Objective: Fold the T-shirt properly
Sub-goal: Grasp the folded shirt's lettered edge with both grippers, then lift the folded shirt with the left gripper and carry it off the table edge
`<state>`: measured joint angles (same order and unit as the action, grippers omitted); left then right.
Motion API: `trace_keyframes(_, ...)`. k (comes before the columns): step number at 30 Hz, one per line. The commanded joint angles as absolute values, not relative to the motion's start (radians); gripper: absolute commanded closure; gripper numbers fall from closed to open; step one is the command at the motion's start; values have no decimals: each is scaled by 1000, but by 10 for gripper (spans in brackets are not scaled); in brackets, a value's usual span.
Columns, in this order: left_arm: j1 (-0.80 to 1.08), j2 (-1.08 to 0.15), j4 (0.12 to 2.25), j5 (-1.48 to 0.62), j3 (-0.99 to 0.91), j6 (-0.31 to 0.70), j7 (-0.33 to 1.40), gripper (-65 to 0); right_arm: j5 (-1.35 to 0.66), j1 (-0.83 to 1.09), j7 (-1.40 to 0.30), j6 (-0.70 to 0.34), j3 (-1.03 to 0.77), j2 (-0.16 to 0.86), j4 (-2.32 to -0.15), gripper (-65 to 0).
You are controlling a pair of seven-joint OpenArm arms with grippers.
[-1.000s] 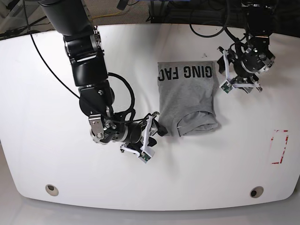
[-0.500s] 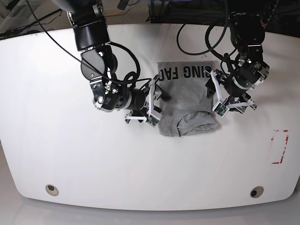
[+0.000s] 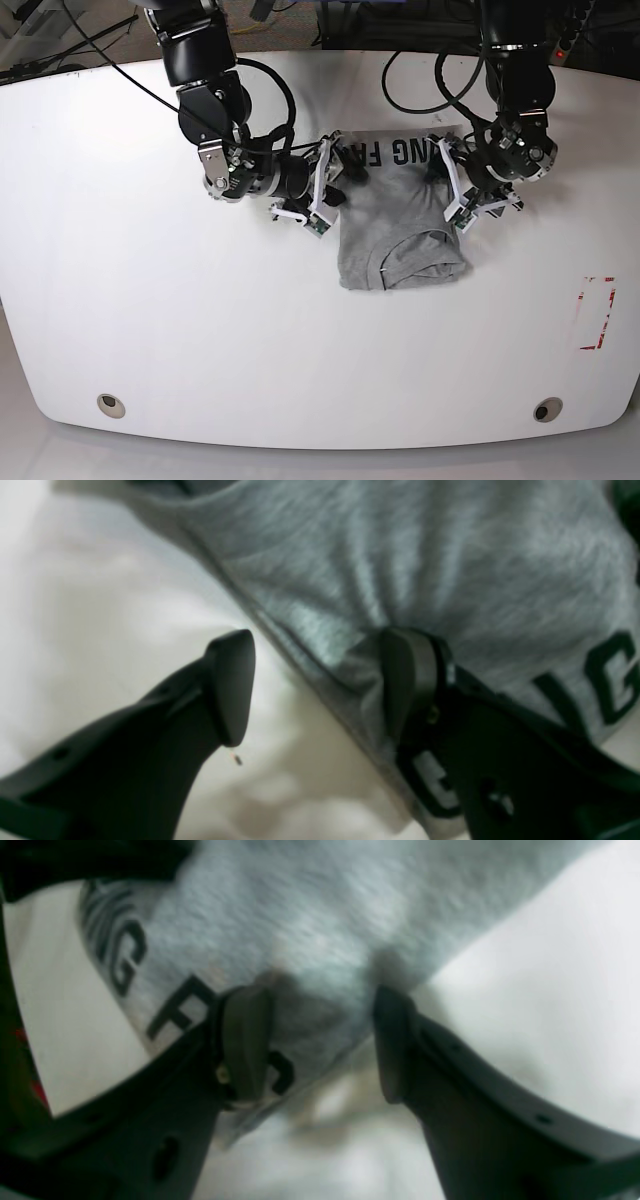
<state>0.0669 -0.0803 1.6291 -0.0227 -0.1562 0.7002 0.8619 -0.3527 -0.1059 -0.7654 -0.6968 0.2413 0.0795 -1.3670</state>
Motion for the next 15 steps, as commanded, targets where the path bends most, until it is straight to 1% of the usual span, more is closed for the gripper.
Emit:
trace_keyframes(1, 56, -105, 1638, -10, -159, 698, 862, -372, -351, -125, -745, -698, 239, 97, -1339, -306)
trace_keyframes(5, 31, -136, 1638, -10, -159, 698, 862, -372, -361, -122, -740, -698, 239, 131, -1351, -306)
trace_keyframes(10, 1, -165, 1643, -15, -162, 698, 865, -372, -363, -101, -748, -698, 232, 162, -1440, -306)
trace_keyframes(15, -18, -157, 1761, -15, -162, 698, 865, -372, -363, -90, -846, -698, 229, 163, -1593, -306)
